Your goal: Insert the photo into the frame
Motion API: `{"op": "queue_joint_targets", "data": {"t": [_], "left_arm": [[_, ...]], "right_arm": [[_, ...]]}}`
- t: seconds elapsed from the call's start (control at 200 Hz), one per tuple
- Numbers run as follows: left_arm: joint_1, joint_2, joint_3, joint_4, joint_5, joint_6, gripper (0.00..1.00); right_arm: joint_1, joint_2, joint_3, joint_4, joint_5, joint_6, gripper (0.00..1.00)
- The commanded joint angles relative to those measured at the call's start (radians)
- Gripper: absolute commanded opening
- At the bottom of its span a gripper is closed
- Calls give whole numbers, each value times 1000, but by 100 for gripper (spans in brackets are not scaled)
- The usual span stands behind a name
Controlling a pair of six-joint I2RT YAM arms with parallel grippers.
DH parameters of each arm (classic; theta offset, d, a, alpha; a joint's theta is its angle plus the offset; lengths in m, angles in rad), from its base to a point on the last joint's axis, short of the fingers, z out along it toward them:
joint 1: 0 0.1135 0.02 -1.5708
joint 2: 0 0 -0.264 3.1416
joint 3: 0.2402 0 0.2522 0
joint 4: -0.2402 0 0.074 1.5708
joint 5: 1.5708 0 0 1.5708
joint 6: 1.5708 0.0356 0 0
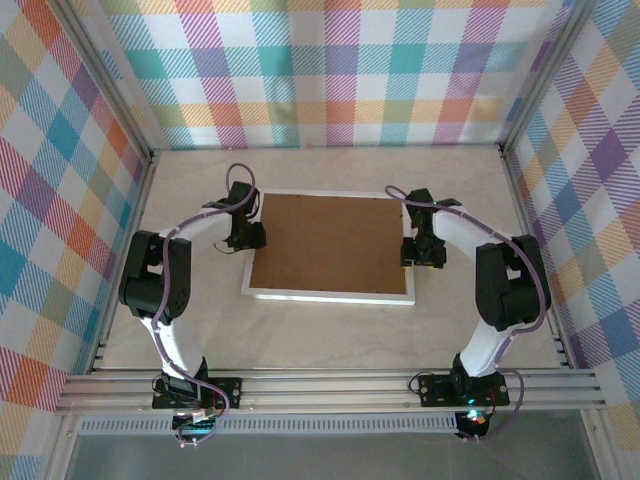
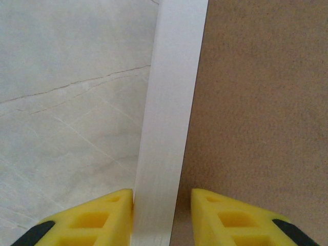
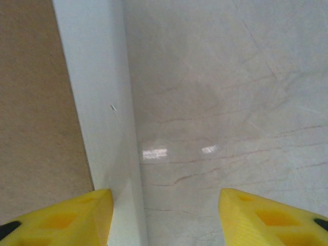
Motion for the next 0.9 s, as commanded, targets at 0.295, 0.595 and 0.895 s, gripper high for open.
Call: {"op": "queue_joint_targets", "data": {"t": [0.295, 0.595, 0.895], "left_arm": [[-11, 9, 11, -45, 50, -7, 34], [-17, 9, 1, -32, 90, -27, 34], [-18, -6, -25, -10, 120, -50, 34]], "right_arm": [[25, 18, -46, 37, -114, 45, 57], [115, 119, -58, 84, -147, 120, 56], [158, 150, -52, 130, -216, 169, 56]]}}
